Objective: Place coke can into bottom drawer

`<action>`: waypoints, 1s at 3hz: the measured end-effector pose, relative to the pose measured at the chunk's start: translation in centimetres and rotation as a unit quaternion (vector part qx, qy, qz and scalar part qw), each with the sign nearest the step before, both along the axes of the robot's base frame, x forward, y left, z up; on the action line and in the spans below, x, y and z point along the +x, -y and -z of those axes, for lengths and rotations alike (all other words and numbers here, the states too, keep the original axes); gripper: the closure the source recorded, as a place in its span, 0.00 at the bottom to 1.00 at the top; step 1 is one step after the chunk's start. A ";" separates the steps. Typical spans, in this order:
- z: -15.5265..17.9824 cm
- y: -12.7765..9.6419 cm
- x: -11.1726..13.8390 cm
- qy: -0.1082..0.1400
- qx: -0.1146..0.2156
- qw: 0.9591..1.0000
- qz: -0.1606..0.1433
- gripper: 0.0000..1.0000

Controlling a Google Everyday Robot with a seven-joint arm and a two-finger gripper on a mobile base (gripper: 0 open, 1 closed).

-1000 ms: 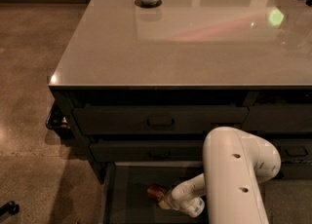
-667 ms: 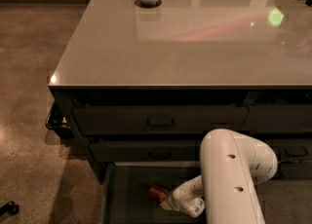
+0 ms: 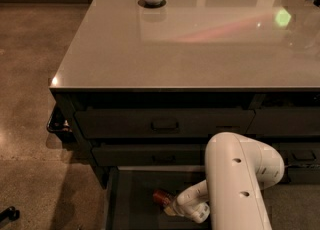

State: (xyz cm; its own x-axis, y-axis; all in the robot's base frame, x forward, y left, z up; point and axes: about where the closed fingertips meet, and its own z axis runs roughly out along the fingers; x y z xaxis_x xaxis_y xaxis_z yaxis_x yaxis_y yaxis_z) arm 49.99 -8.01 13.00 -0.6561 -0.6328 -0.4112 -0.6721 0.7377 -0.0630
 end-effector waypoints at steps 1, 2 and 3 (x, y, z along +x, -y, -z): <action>0.0 0.0 0.0 0.000 0.000 1.000 0.000 0.35; 0.0 0.0 0.0 0.000 0.000 1.000 0.000 0.11; 0.0 0.0 0.0 0.000 0.000 1.000 0.000 0.00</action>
Offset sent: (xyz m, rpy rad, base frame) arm 0.0000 0.0000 0.0000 0.0000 0.0000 0.0000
